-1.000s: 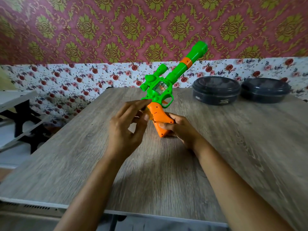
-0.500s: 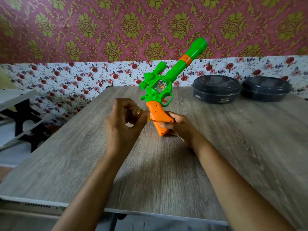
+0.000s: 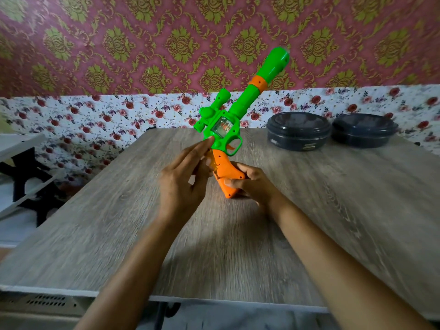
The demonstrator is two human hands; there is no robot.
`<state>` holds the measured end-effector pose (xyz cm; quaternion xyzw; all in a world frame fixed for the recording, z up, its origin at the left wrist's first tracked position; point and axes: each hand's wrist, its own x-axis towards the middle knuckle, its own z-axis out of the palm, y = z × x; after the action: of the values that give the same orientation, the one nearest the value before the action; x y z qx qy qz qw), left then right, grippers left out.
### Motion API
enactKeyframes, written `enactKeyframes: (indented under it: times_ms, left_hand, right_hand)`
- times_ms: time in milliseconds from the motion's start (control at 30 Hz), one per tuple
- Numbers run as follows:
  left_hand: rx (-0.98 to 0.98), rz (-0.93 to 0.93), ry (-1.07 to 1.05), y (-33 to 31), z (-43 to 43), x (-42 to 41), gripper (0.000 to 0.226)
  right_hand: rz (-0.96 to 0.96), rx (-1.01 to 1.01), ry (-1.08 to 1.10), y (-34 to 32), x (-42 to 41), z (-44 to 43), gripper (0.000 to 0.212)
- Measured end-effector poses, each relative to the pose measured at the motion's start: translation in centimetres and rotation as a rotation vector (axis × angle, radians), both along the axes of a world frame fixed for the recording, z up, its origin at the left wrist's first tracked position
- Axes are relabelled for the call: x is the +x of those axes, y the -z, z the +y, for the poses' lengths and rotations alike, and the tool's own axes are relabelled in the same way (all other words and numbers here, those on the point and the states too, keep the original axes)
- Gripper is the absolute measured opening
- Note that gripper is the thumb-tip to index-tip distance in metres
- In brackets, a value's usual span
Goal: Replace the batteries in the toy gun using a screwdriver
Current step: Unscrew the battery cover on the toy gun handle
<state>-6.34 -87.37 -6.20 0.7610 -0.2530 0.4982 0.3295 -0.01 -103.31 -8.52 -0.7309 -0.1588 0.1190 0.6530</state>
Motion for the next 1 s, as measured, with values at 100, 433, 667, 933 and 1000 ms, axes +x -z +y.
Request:
enactKeyframes:
  times_ms: [100, 433, 667, 933, 1000]
  left_hand:
    - [-0.019, 0.022, 0.039, -0.9, -0.7, -0.1, 0.033]
    - [-0.132, 0.061, 0.136, -2.3, -5.5, 1.7, 0.025]
    - [-0.238, 0.023, 0.116, -1.6, -7.5, 1.5, 0.024]
    - [-0.223, 0.09, 0.17, -0.1, -7.1, 1.4, 0.029]
    - [-0.143, 0.048, 0.18, 0.1, -7.0, 1.3, 0.02]
  right_hand:
    - [-0.066, -0.063, 0.016, -0.6, -0.6, -1.5, 0.045]
    - [-0.126, 0.136, 0.157, 0.2, 0.1, -7.1, 0.067]
    - [-0.178, 0.08, 0.117, 0.2, 0.8, -8.1, 0.057]
    - [-0.148, 0.115, 0.116, 0.3, 0.6, -7.5, 0.057]
    - [-0.156, 0.098, 0.132, 0.5, 0.8, -7.6, 0.051]
